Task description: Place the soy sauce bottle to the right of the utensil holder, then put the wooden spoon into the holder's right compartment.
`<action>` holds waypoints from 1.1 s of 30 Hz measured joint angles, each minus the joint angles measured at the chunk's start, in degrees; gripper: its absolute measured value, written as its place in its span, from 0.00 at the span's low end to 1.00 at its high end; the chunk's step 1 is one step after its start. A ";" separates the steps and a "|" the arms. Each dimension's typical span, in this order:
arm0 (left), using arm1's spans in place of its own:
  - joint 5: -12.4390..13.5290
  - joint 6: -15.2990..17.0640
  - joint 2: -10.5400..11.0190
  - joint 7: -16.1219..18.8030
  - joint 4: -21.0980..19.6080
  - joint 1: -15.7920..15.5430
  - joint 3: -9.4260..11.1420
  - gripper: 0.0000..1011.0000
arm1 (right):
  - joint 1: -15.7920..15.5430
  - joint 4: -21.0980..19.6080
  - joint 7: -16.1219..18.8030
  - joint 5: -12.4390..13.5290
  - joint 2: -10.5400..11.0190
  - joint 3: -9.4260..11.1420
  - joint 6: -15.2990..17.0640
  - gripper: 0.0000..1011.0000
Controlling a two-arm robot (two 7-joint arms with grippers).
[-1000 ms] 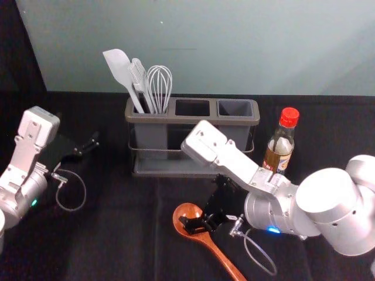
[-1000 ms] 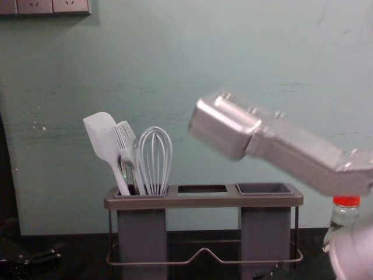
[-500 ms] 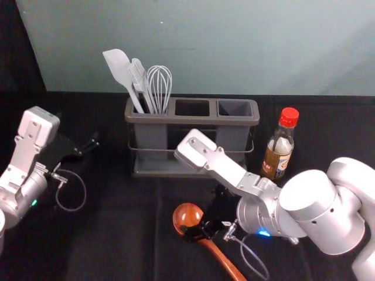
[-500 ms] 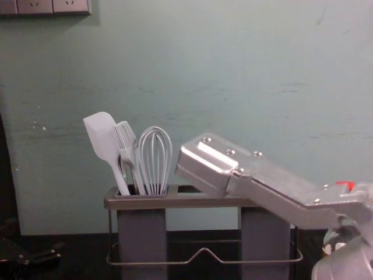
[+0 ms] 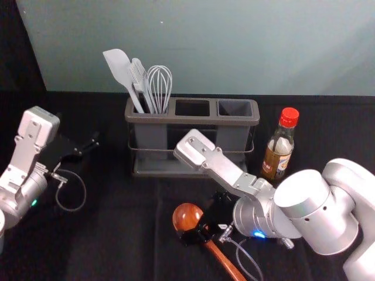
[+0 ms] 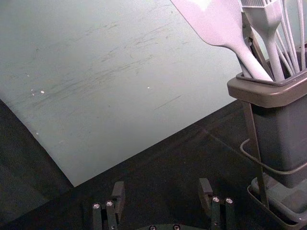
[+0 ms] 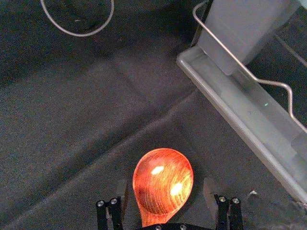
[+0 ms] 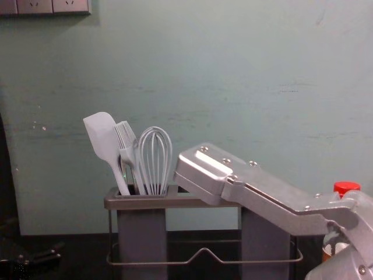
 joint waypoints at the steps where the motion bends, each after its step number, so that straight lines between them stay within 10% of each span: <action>1: 0.00 0.00 0.00 0.00 0.00 0.00 0.00 0.99 | -0.14 0.04 -0.11 0.00 -0.23 0.18 0.27 0.99; 33: 0.00 0.00 0.00 0.00 0.00 0.00 0.00 0.99 | -2.11 2.92 -0.77 -3.11 -6.09 2.75 4.32 0.99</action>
